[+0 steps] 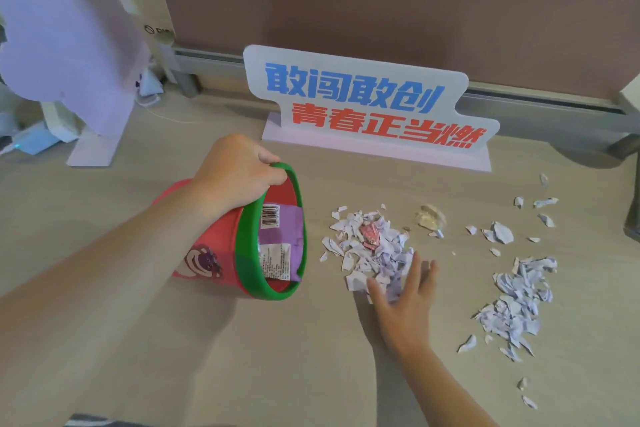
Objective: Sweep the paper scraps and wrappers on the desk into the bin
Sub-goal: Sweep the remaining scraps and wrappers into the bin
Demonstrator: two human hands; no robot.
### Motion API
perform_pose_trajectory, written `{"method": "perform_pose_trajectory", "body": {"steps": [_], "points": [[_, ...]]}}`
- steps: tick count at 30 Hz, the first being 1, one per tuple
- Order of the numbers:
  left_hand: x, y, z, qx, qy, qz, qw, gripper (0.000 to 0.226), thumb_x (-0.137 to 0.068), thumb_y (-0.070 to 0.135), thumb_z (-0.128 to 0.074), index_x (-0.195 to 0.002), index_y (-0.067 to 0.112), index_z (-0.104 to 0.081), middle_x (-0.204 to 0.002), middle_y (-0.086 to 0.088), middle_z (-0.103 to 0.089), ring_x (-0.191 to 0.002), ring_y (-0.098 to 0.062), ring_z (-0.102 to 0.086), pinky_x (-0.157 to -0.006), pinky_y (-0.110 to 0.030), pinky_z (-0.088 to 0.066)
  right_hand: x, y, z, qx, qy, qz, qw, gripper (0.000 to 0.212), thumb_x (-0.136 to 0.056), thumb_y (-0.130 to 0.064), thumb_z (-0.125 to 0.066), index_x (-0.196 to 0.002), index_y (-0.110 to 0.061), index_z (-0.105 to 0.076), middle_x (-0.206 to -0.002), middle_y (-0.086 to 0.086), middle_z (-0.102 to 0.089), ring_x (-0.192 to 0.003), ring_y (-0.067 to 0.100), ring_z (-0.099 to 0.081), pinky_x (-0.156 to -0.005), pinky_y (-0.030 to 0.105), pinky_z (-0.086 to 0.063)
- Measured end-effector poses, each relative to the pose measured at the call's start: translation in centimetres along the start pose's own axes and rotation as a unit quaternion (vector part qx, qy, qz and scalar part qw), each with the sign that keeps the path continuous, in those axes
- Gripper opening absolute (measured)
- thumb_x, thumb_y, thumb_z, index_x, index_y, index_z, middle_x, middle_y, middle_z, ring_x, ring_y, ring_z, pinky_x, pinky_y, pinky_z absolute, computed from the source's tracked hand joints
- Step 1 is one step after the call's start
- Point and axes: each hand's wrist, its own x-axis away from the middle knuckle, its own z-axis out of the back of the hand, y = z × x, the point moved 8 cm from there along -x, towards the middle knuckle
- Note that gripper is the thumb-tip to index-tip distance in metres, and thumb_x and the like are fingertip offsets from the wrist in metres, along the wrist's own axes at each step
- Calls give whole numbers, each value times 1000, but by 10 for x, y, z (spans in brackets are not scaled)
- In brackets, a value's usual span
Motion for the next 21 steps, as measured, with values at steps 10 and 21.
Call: {"method": "perform_pose_trajectory", "body": {"steps": [10, 21], "points": [[2, -20, 20, 60, 44, 44, 996, 19, -73, 18, -73, -91, 21, -77, -82, -2, -76, -76, -8, -67, -77, -22, -50, -52, -57, -48, 194, -44, 102, 975, 97, -70, -78, -42, -146, -35, -1, -156, 12, 15, -142, 32, 19, -115, 49, 7], [1, -33, 25, 79, 70, 66, 992, 32, -72, 20, -74, -104, 16, -73, -99, -1, -74, -81, -6, -62, -78, -17, -42, -60, -79, -71, 231, -25, 293, 927, 27, -80, -40, -45, -98, -25, -59, -108, 4, -60, -93, 33, -54, -79, 38, -44]]}}
